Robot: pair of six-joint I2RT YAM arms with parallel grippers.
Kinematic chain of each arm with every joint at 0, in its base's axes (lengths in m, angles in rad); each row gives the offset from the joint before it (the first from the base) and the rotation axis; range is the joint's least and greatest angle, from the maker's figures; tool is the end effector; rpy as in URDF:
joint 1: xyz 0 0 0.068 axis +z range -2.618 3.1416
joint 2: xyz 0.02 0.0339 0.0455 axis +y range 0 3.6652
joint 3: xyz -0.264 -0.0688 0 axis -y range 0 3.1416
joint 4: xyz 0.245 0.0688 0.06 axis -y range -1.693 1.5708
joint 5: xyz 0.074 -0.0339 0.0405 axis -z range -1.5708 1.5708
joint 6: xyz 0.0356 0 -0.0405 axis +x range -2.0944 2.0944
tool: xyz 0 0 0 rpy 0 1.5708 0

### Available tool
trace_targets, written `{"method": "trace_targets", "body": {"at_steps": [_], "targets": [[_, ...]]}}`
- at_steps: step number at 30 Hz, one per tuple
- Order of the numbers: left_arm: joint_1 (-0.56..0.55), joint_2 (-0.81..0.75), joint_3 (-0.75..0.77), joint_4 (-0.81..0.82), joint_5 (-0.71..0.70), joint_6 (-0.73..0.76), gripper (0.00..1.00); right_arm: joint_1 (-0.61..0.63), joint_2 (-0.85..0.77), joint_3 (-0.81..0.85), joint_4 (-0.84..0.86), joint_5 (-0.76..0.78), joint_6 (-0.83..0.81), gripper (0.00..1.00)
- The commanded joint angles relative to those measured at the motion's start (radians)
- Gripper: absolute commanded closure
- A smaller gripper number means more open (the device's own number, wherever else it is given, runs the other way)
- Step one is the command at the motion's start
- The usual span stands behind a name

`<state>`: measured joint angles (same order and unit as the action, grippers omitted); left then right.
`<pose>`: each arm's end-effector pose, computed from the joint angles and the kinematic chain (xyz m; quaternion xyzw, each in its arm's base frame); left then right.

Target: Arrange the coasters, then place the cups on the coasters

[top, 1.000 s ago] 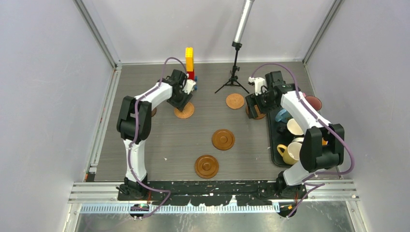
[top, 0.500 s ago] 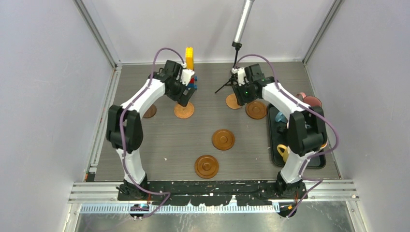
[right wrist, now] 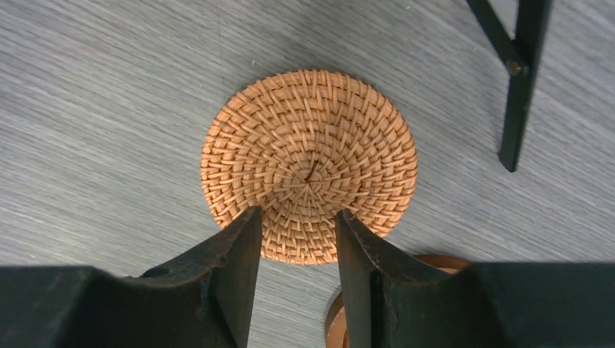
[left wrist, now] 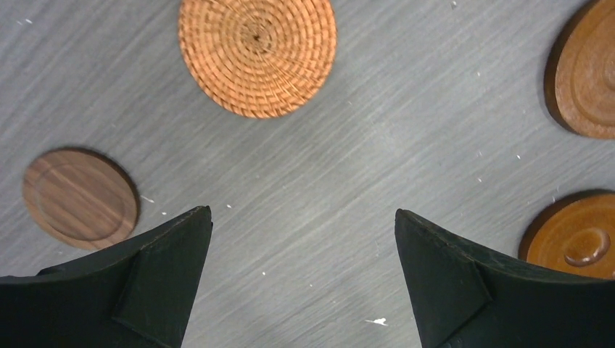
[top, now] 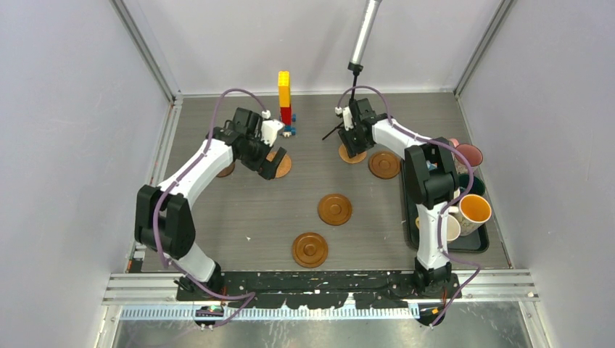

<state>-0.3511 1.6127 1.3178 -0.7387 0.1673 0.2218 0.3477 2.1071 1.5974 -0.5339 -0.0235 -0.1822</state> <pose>0.3160 -0.1221 0.2697 0.2927 0.9154 -0.0975 0.2587 0.4258 0.1552 0.1786 -0.2558 0.9309 0.0328 0.2587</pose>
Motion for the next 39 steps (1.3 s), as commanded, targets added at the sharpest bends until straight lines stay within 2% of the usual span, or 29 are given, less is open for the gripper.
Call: {"method": "trace_targets", "body": {"at_steps": [1, 8, 13, 21, 28, 39], "targets": [[0.001, -0.075, -0.053, 0.015, 0.055, 0.009, 0.00, 0.005, 0.022, 0.046, -0.013, -0.011, -0.012, 0.54], [-0.009, -0.119, -0.108, 0.009, 0.069, 0.051, 0.00, 0.031, -0.019, -0.040, -0.080, -0.060, 0.018, 0.59], [-0.071, -0.149, -0.157, 0.005, 0.074, 0.089, 0.00, 0.069, -0.089, -0.133, -0.056, -0.059, 0.040, 0.59], [-0.249, -0.176, -0.251, 0.012, 0.057, 0.135, 0.00, 0.088, -0.091, -0.103, -0.071, -0.049, 0.050, 0.59], [-0.380, -0.147, -0.282, 0.040, 0.043, 0.117, 0.03, 0.088, -0.056, -0.071, -0.066, -0.040, 0.039, 0.59], [-0.477, -0.094, -0.321, 0.115, 0.006, 0.075, 0.08, 0.099, 0.009, 0.028, -0.066, -0.063, 0.046, 0.59]]}}
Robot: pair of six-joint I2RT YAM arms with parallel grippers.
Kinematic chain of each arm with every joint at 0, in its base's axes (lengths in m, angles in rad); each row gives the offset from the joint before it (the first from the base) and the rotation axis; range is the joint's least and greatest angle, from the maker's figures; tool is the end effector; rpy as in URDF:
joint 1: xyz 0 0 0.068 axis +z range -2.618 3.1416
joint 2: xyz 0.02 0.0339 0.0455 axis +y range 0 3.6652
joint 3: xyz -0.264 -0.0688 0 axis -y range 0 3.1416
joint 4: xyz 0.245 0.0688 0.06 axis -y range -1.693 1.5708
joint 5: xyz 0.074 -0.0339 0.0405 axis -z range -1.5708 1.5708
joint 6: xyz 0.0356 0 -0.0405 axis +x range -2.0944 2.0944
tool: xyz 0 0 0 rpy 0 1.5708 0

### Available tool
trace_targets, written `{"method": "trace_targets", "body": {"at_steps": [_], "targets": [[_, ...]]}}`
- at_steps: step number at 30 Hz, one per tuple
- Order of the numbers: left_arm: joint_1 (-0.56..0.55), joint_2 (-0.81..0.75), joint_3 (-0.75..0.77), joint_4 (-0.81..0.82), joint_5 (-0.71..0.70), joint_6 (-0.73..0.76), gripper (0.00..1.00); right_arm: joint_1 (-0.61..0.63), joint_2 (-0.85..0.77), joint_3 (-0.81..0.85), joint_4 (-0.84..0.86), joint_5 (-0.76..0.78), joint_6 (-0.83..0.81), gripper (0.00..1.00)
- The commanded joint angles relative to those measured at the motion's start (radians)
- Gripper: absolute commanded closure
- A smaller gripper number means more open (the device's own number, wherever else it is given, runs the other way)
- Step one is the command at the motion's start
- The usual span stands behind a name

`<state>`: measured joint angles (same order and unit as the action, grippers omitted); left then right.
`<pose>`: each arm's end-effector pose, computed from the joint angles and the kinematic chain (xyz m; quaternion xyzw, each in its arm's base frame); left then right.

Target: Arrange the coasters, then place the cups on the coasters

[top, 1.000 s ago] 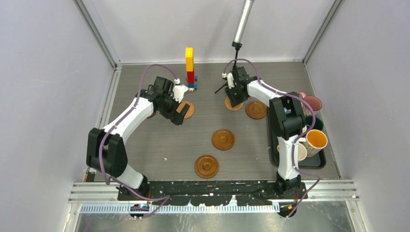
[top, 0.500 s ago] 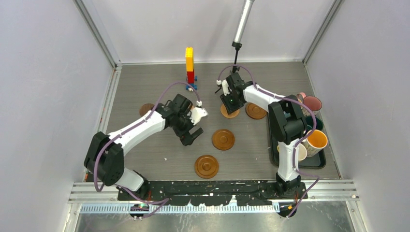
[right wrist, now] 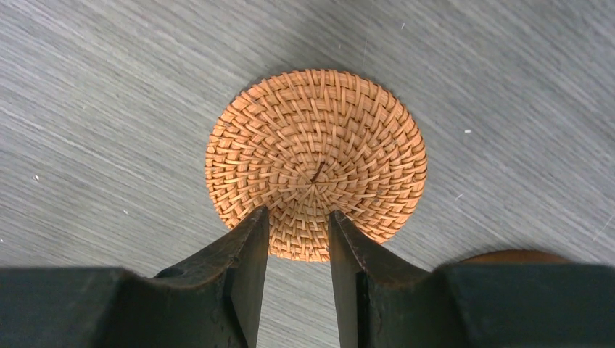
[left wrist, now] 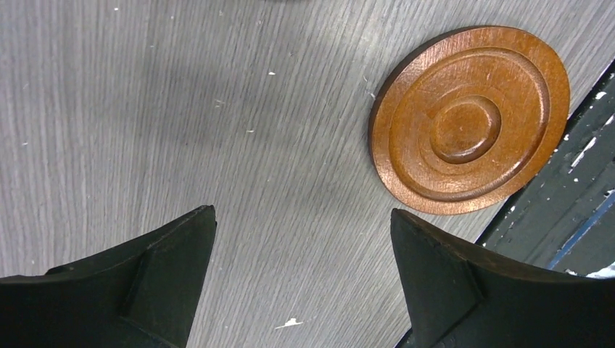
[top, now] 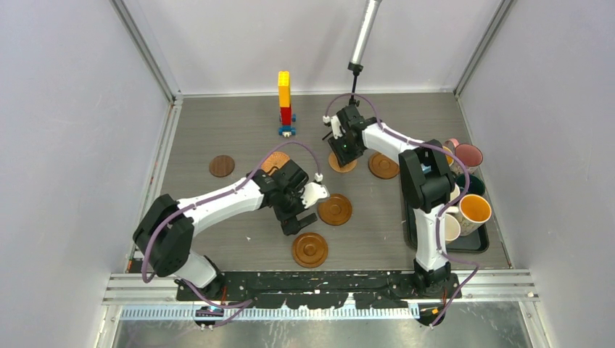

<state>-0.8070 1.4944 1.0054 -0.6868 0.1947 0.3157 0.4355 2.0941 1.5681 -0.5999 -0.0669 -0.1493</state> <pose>0.1930 -0.2115 0.2141 0.5357 0.8160 -0.1399 0.1662 0.3989 0.1882 0.1722 -0.2881 0.9313 0.0637 0.2136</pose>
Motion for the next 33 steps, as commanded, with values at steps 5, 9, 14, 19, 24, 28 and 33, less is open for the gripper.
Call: {"method": "trace_targets", "body": {"at_steps": [5, 9, 14, 19, 24, 28, 33], "targets": [[-0.059, 0.074, 0.007, 0.078, -0.034, -0.022, 0.07, 0.024, 0.010, 0.065, -0.014, -0.052, 0.011, 0.59], [-0.109, 0.101, 0.020, 0.089, -0.035, -0.032, 0.05, 0.028, -0.030, 0.052, -0.018, -0.074, 0.011, 0.59], [-0.159, 0.114, 0.008, 0.114, -0.026, -0.045, 0.03, 0.027, -0.065, 0.064, -0.017, -0.059, 0.011, 0.55], [-0.179, 0.148, 0.004, 0.137, -0.057, -0.060, 0.05, 0.028, -0.104, 0.083, -0.021, -0.053, 0.016, 0.49], [-0.164, 0.188, 0.014, 0.094, -0.126, -0.026, 0.12, 0.023, -0.147, 0.072, -0.058, -0.064, -0.006, 0.48], [-0.071, 0.168, 0.012, 0.030, -0.109, 0.034, 0.16, 0.012, -0.189, 0.049, -0.093, -0.079, -0.021, 0.47], [0.092, 0.119, 0.001, -0.072, -0.042, 0.128, 0.18, 0.004, -0.238, 0.011, -0.141, -0.119, -0.048, 0.44]]}}
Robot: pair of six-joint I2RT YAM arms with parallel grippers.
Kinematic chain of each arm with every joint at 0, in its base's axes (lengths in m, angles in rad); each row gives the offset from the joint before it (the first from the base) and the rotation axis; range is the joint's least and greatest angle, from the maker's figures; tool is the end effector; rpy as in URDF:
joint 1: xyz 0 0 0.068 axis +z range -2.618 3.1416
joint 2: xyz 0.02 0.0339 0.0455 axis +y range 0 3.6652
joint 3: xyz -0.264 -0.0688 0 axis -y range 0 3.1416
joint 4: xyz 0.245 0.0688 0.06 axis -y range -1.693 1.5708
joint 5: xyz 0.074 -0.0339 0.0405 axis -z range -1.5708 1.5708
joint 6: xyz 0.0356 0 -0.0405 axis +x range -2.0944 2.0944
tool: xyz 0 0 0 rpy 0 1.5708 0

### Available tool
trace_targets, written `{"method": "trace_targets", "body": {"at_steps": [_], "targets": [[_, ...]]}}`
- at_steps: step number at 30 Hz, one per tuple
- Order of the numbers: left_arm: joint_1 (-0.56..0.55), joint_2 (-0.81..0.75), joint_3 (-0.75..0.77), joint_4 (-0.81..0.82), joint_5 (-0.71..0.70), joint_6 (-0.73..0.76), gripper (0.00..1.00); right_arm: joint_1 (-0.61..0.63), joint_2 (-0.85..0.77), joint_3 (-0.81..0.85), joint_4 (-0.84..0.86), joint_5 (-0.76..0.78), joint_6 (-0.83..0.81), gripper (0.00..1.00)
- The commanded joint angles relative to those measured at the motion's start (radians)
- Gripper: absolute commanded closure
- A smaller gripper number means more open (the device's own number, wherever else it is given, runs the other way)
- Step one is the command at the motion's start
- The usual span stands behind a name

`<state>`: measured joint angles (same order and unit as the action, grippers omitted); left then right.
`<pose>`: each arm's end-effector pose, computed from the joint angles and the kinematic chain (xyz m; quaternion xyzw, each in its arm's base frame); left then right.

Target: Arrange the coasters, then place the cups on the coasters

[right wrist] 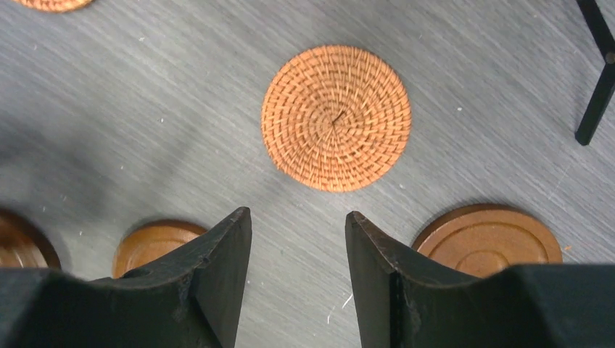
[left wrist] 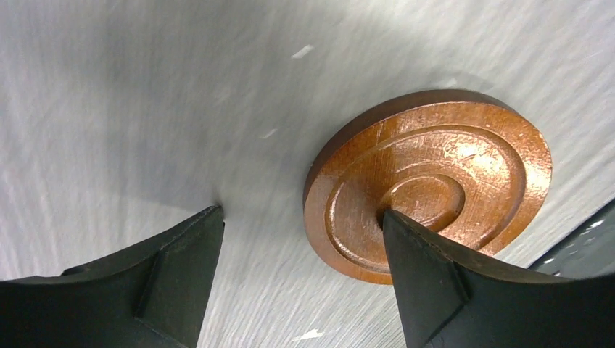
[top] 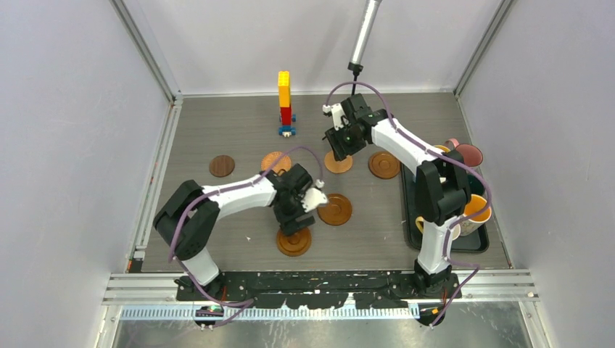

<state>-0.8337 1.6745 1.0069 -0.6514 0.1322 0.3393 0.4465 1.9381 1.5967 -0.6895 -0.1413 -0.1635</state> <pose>0.2009 -0.2283 0.1657 0.5548 0.8199 -0.0942 0.1054 0.3784 0.1867 0.2407 -0.3067 0.9114 0.1049 0.2538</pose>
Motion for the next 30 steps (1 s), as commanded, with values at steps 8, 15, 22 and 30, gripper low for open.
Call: {"method": "trace_targets", "body": {"at_steps": [8, 15, 22, 30], "targets": [[0.391, -0.135, -0.080, -0.210, 0.000, 0.332, 0.17, -0.005, -0.175, -0.184, -0.040, -0.115, -0.060, 0.40], [0.695, -0.142, -0.084, -0.255, -0.005, 0.484, 0.19, 0.015, -0.201, -0.277, -0.046, -0.104, -0.091, 0.37], [0.662, -0.304, -0.036, -0.256, 0.187, 0.325, 0.11, 0.017, -0.246, -0.320, -0.055, -0.113, -0.093, 0.36], [0.268, -0.267, -0.068, -0.024, 0.041, 0.082, 0.05, 0.025, -0.261, -0.371, -0.034, -0.115, -0.067, 0.34]]}}
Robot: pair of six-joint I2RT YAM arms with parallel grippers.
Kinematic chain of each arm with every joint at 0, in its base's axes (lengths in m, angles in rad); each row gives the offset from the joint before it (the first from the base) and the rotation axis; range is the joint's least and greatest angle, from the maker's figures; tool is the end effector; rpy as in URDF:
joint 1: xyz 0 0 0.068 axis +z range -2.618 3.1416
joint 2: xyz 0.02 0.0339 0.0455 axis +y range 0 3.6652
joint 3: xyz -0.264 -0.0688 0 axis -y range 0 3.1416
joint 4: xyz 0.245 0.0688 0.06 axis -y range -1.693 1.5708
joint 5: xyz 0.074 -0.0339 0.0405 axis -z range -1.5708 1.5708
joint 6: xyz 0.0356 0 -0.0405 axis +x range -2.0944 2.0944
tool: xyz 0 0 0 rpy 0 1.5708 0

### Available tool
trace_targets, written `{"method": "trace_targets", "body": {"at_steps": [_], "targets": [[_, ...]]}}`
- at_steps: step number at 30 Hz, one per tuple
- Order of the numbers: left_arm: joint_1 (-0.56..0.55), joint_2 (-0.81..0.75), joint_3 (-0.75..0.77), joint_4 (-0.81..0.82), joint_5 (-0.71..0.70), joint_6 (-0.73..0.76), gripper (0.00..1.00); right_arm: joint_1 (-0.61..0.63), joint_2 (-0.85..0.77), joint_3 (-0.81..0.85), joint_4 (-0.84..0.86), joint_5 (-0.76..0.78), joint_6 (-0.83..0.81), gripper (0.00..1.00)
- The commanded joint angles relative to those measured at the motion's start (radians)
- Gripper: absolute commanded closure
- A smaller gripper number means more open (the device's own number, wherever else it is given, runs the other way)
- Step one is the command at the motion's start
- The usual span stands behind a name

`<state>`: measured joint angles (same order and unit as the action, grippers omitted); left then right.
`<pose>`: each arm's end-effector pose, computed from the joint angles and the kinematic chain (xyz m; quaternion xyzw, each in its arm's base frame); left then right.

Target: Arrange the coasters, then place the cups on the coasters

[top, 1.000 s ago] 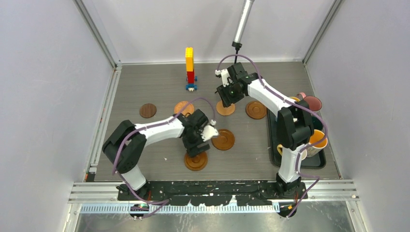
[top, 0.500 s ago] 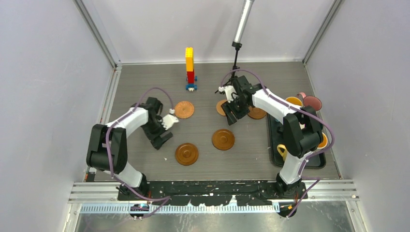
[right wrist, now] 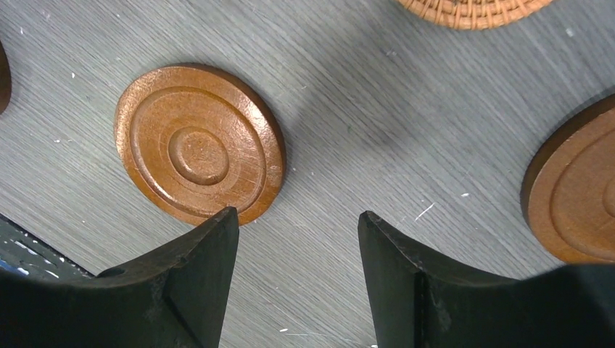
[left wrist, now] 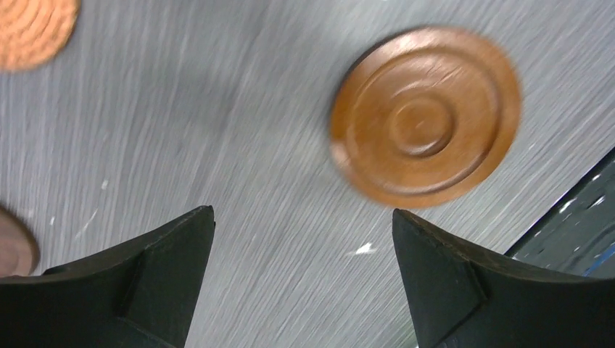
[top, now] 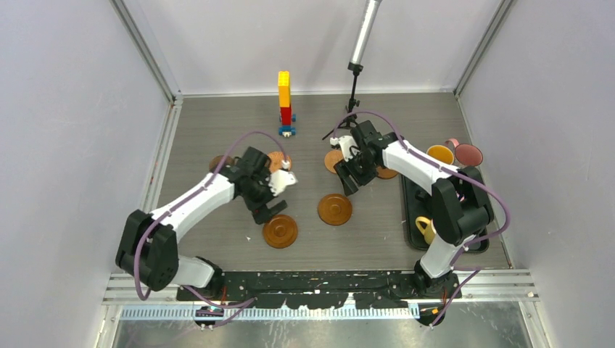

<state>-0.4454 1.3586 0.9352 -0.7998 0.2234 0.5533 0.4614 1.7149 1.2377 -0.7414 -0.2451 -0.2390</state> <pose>0.2217 -0.1146 0.2234 0.4856 0.8501 -0.1004 0.1775 0.3011 0.1593 0.2137 -0.3554 0.9105 0.1389 0.1594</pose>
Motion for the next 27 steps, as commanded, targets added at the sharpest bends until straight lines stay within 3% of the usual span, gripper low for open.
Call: {"method": "trace_targets", "body": {"at_steps": [1, 6, 15, 21, 27], "targets": [[-0.149, 0.070, 0.008, 0.142, -0.072, -0.151, 0.05, 0.012, -0.041, -0.013, 0.020, -0.010, 0.009, 0.34], [-0.260, 0.166, 0.009, 0.204, -0.181, -0.157, 0.07, 0.015, -0.053, -0.034, 0.025, -0.003, 0.005, 0.33], [-0.263, 0.237, -0.040, 0.161, -0.246, -0.108, 0.22, 0.042, -0.054, -0.075, 0.058, 0.012, 0.000, 0.31], [-0.177, 0.166, -0.119, 0.126, -0.255, -0.065, 0.38, 0.076, -0.038, -0.077, 0.076, 0.032, -0.002, 0.31], [0.005, 0.080, -0.202, 0.095, -0.263, 0.038, 0.44, 0.112, -0.017, -0.084, 0.083, 0.083, -0.015, 0.30]]}}
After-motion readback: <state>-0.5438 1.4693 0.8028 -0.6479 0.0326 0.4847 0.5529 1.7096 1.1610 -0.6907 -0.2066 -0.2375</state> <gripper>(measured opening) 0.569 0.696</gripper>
